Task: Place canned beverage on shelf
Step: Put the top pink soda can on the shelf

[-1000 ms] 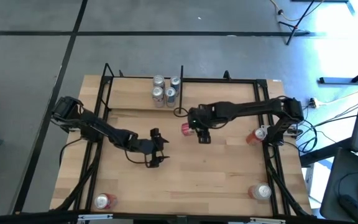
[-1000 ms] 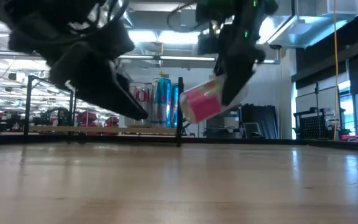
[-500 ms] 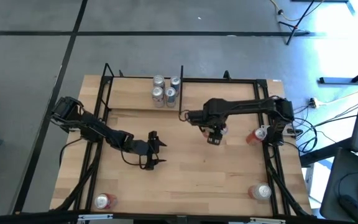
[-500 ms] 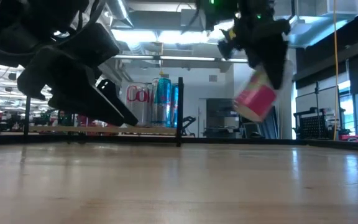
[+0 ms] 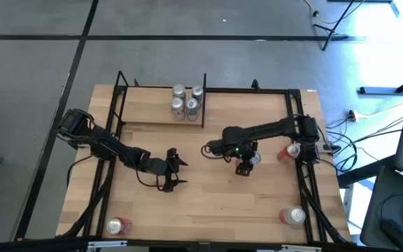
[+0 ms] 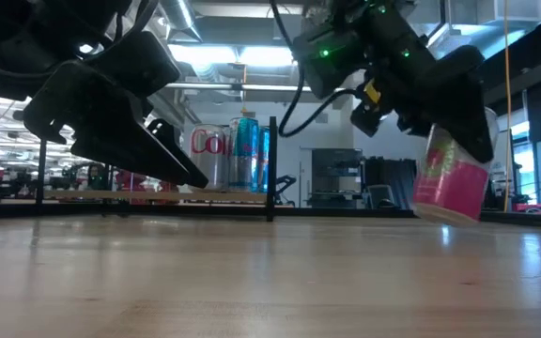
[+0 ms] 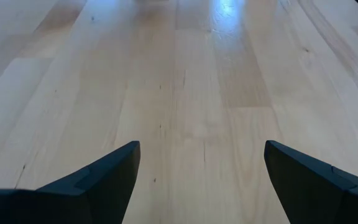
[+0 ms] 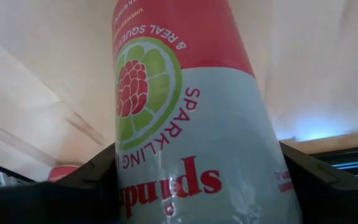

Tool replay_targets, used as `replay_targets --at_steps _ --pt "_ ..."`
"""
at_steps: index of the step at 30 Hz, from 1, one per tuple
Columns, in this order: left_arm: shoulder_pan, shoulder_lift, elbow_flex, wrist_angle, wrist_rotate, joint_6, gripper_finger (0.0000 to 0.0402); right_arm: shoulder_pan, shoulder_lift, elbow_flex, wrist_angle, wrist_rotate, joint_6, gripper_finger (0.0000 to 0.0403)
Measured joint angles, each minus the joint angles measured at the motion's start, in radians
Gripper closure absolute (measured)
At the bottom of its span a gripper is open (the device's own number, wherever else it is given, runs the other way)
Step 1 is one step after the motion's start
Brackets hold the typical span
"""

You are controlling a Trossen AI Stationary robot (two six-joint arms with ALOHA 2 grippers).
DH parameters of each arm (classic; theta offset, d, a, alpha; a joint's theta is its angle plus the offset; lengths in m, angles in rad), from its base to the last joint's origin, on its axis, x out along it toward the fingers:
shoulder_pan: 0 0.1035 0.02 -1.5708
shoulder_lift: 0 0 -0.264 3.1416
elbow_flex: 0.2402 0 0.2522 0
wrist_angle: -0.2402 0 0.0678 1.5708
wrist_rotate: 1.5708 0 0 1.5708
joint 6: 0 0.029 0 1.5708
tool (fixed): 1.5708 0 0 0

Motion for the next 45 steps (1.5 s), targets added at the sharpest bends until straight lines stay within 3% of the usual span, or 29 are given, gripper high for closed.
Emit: replay_targets --at_steps 6,16,25,35,39,45 --pt "0.0 0.0 0.0 0.0 0.0 -0.002 0.0074 0.037 0.01 0.0 -0.004 -0.053 0.025 0.0126" --pt "-0.006 0.0 0.0 0.001 0.0 -0.004 0.0074 0.054 0.041 0.0 0.0 -0.047 0.026 0.0126" --pt "-0.006 0.0 0.0 0.0 0.0 -0.003 0.0074 0.053 0.051 0.004 0.023 -0.013 0.002 0.0043" --pt "-0.006 0.0 0.0 0.001 0.0 -0.004 0.0074 0.053 0.051 0.033 0.0 -0.013 -0.001 0.0026" --pt "-0.006 0.0 0.0 0.001 0.0 -0.002 0.0074 0.063 0.005 0.079 0.025 -0.007 -0.003 0.0025" --pt "-0.006 0.0 0.0 0.02 0.0 -0.005 0.0074 0.109 -0.136 0.064 0.056 0.108 0.05 0.0025"
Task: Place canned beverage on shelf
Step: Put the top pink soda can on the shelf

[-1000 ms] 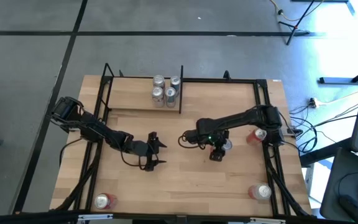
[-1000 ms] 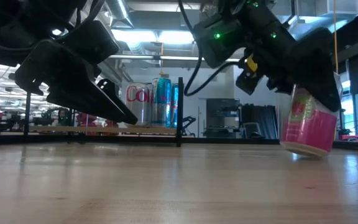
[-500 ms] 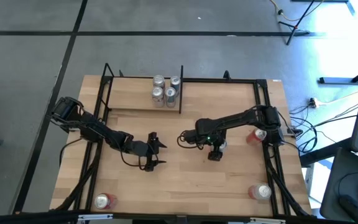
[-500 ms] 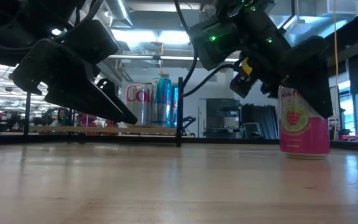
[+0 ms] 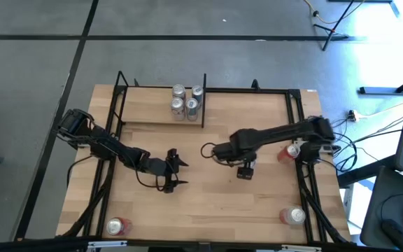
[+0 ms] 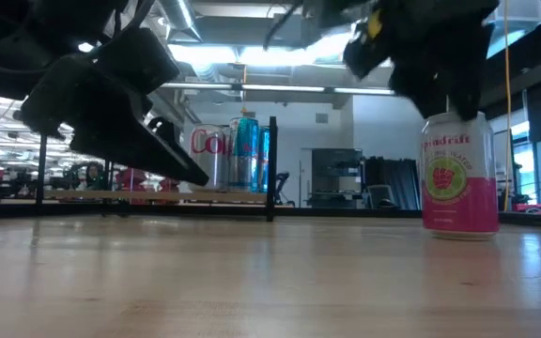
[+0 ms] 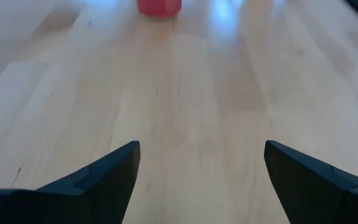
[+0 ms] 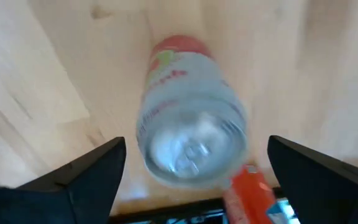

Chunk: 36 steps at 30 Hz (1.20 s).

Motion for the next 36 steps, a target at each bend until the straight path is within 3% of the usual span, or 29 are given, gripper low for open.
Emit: replay_targets --at_steps 8,16,27,36 --pt "0.0 0.0 0.014 0.199 -0.022 -0.068 0.0074 0.147 -0.299 -0.189 0.184 0.188 0.191 0.0024" --pt "0.0 0.081 0.238 0.128 -0.101 -0.027 0.0074 0.333 -0.55 -0.475 0.297 0.373 0.461 0.0024" --pt "0.023 0.474 0.636 0.124 -0.196 0.007 0.0074 0.388 -0.591 -0.629 0.304 0.62 0.538 0.0024" --pt "0.045 0.718 0.893 0.124 -0.298 0.003 0.0074 0.388 -0.59 -0.672 0.363 0.667 0.534 0.0024"
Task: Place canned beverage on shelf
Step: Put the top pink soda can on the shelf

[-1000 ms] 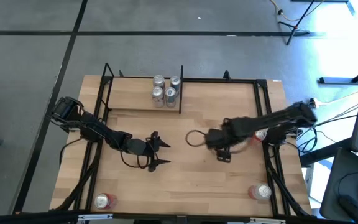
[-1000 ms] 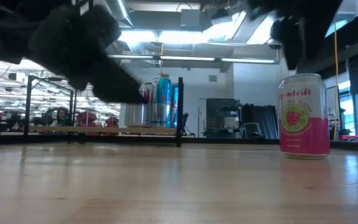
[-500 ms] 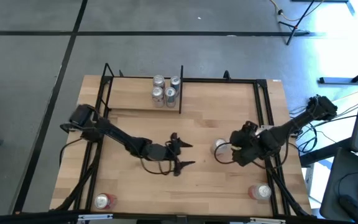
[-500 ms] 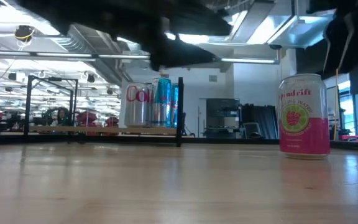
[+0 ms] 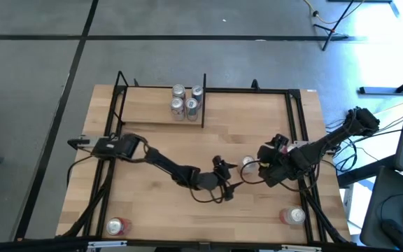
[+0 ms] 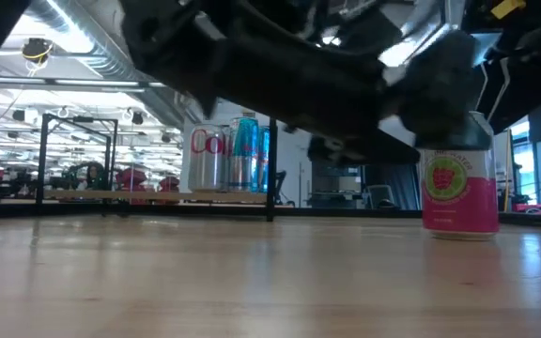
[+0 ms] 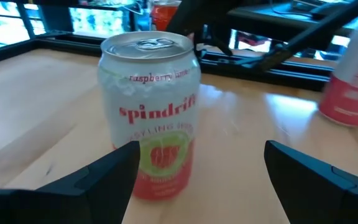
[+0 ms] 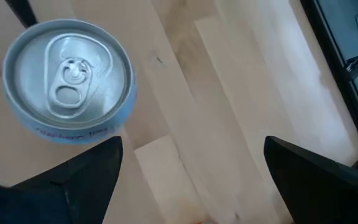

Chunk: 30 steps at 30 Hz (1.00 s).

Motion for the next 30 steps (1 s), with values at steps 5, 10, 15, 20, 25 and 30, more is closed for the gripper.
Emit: replay_targets --at_steps 5,10,15,20,25,30 --pt "0.023 0.06 0.074 0.0 -0.026 -0.001 0.0074 0.0 0.0 -0.004 0.011 -0.001 -0.008 0.0024" --pt "0.048 0.074 0.081 -0.013 -0.048 -0.024 0.0074 0.0 0.0 -0.004 0.058 -0.002 -0.021 0.0024" --pt "0.049 0.074 0.081 -0.058 -0.054 -0.023 0.0074 0.0 0.0 -0.004 0.117 -0.002 -0.059 0.0024" --pt "0.048 0.074 0.081 -0.058 -0.034 -0.018 0.0074 0.0 0.0 -0.004 0.13 -0.003 -0.064 0.0024" --pt "0.048 0.074 0.081 -0.054 0.016 -0.013 0.0074 0.001 0.0 -0.003 0.13 -0.022 -0.065 0.0024" --pt "0.02 0.066 0.08 -0.076 0.031 0.007 0.0074 0.002 -0.001 -0.002 0.12 -0.038 -0.067 0.0024"
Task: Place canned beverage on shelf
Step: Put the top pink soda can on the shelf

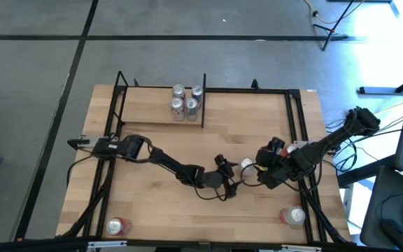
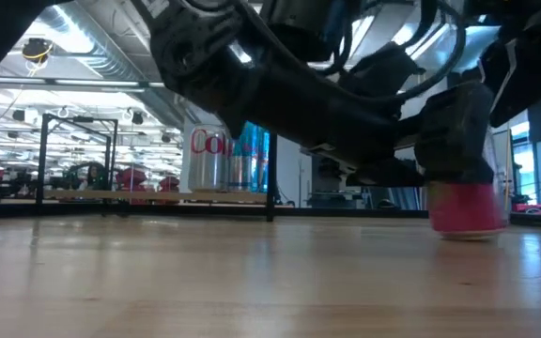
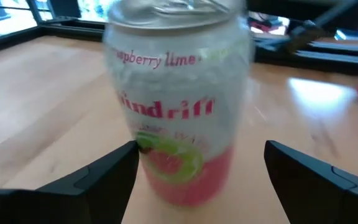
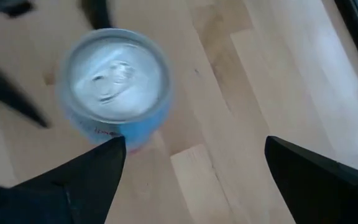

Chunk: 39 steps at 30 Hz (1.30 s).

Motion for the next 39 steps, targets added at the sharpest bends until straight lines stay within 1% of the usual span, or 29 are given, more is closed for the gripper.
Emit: replay_targets --at_steps 1,4,7,12,16,18,21,26,28,35,39 --pt "-0.009 -0.001 0.0 -0.003 0.003 0.0 0.0074 0.0 -0.001 0.0 -0.007 0.001 0.0 0.0024" --pt "-0.038 -0.017 0.0 -0.022 0.064 0.006 0.0074 -0.002 0.001 0.0 -0.013 0.01 0.004 0.0024" --pt "-0.058 -0.029 0.002 -0.022 0.07 0.033 0.0074 -0.002 0.003 -0.002 -0.039 -0.012 0.006 0.0024" --pt "-0.07 -0.044 0.001 -0.062 -0.044 0.053 0.0074 -0.002 0.002 -0.002 -0.049 -0.031 0.006 0.0024" --pt "-0.07 -0.048 0.002 -0.099 -0.127 -0.012 0.0074 -0.002 0.002 -0.002 -0.048 -0.032 0.008 0.0024" --pt "-0.069 -0.047 0.0 -0.117 -0.146 -0.047 0.0074 -0.002 0.002 -0.002 -0.045 -0.032 0.014 0.0024" --pt "-0.062 -0.047 0.0 -0.113 -0.158 -0.054 0.0074 -0.002 0.003 -0.002 -0.04 -0.031 0.016 0.0024" --pt "-0.023 -0.047 0.001 -0.118 -0.146 -0.053 0.0074 -0.002 0.004 -0.046 0.021 0.021 0.008 0.0024" --pt "-0.01 -0.047 0.002 -0.146 -0.142 -0.054 0.0074 -0.002 0.004 -0.065 0.049 0.027 0.003 0.0024" --pt "-0.014 -0.047 0.002 -0.219 -0.27 -0.049 0.0074 -0.002 0.005 -0.075 0.114 -0.05 0.004 0.0024" --pt "-0.033 -0.052 0.0 -0.255 -0.344 -0.049 0.0074 -0.002 0.005 -0.075 0.178 -0.079 -0.033 0.0024"
